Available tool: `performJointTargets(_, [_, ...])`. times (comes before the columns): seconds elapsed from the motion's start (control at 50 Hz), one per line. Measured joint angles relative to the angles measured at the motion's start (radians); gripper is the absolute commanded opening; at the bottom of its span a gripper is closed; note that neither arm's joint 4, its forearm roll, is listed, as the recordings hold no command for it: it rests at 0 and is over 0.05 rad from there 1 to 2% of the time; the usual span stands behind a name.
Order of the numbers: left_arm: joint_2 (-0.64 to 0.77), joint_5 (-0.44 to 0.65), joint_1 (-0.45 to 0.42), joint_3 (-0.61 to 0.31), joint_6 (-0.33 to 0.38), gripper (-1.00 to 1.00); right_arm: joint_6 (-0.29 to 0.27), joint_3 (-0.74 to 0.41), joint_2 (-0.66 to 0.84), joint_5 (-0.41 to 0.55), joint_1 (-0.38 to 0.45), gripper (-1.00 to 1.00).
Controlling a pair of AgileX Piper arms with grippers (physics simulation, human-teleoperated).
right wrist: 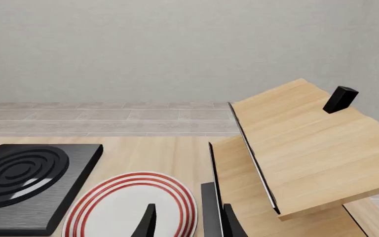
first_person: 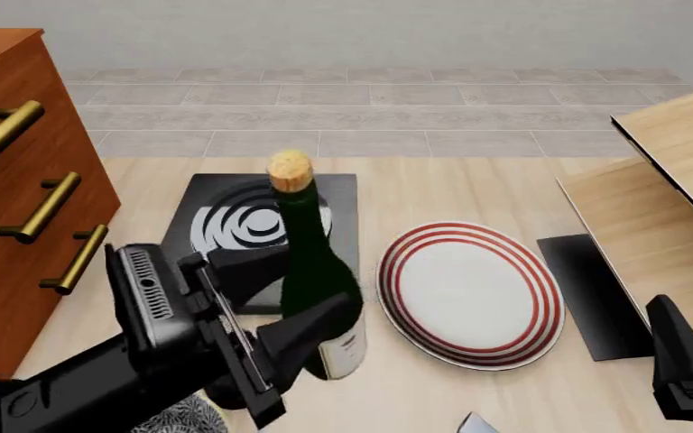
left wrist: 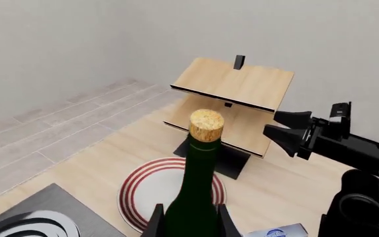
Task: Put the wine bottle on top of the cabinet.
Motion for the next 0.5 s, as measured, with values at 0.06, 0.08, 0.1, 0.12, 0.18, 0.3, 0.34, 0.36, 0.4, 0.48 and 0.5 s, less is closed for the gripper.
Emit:
performJointTargets(0.06, [-0.039,0.034,0.007,-0.002,0.002,-1.00,0.000,0.000,0.000,0.000,0.000,1.00])
performJointTargets(0.08, [-0.052,0.046,0.009,-0.003,0.003,-1.00,0.000,0.000,0.000,0.000,0.000,1.00])
performJointTargets(0.1, [-0.065,0.058,0.011,-0.004,0.004,-1.00,0.000,0.000,0.000,0.000,0.000,1.00])
performJointTargets(0.12, [-0.078,0.070,0.014,-0.006,0.004,-1.00,0.000,0.000,0.000,0.000,0.000,1.00])
performJointTargets(0.18, [-0.117,0.109,0.021,-0.011,0.006,-1.00,0.000,0.000,0.000,0.000,0.000,1.00])
performJointTargets(0.3, [-0.195,0.189,0.041,-0.027,0.007,-1.00,0.000,0.000,0.000,0.000,0.000,1.00])
performJointTargets(0.34, [-0.219,0.217,0.049,-0.035,0.008,-1.00,0.000,0.000,0.000,0.000,0.000,1.00])
performJointTargets(0.36, [-0.231,0.232,0.053,-0.039,0.009,-1.00,0.000,0.000,0.000,0.000,0.000,1.00])
performJointTargets(0.4, [-0.255,0.261,0.060,-0.049,0.011,-1.00,0.000,0.000,0.000,0.000,0.000,1.00])
performJointTargets(0.48, [-0.300,0.319,0.074,-0.072,0.016,-1.00,0.000,0.000,0.000,0.000,0.000,1.00])
performJointTargets(0.5, [-0.310,0.334,0.078,-0.079,0.017,-1.00,0.000,0.000,0.000,0.000,0.000,1.00])
